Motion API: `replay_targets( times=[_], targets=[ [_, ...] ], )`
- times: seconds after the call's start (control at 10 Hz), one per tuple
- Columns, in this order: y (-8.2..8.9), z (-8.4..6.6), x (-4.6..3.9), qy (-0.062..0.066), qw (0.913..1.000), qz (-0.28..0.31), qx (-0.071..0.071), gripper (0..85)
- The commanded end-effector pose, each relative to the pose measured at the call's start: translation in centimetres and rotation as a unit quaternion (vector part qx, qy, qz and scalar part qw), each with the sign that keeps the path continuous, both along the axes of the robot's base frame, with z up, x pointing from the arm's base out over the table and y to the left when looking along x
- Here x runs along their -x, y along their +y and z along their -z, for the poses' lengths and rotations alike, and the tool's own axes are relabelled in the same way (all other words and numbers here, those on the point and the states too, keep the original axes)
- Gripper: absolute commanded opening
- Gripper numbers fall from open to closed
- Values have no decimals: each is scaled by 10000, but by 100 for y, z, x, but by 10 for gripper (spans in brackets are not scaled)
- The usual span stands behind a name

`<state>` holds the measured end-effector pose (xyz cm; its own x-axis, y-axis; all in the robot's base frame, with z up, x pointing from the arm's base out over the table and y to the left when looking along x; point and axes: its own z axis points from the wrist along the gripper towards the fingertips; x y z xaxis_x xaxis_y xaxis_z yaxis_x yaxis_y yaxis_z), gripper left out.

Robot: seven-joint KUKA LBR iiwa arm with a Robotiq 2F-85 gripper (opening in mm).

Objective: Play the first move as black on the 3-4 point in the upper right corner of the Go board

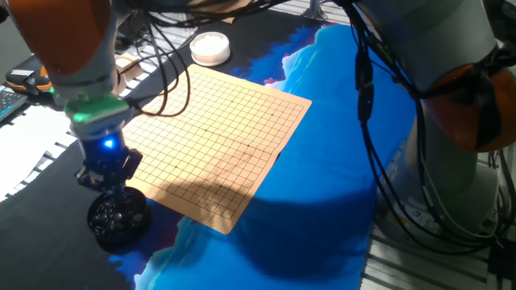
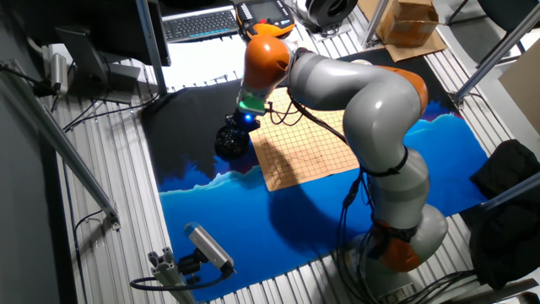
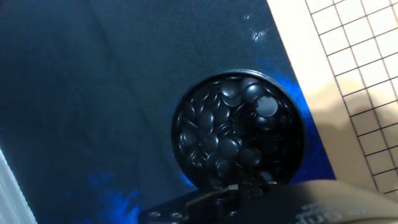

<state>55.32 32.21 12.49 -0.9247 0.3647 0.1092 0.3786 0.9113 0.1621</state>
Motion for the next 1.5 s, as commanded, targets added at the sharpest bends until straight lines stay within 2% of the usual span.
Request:
replay_targets(
  times=[0.0, 0.4, 0.6, 0.9, 1.1, 1.2, 1.4],
  targets=[
    [31, 34, 0, -29, 9998, -6, 211, 170],
    [76, 150, -56, -70, 9999, 65, 129, 170],
    [146, 252, -44, -139, 9997, 126, 175, 170],
    [191, 322, -47, -133, 9997, 185, 107, 170],
    [236, 371, -31, -185, 9994, 210, 204, 170],
    [251, 388, -24, -196, 9993, 224, 226, 340],
    [249, 404, -31, -208, 9993, 233, 223, 340]
  ],
)
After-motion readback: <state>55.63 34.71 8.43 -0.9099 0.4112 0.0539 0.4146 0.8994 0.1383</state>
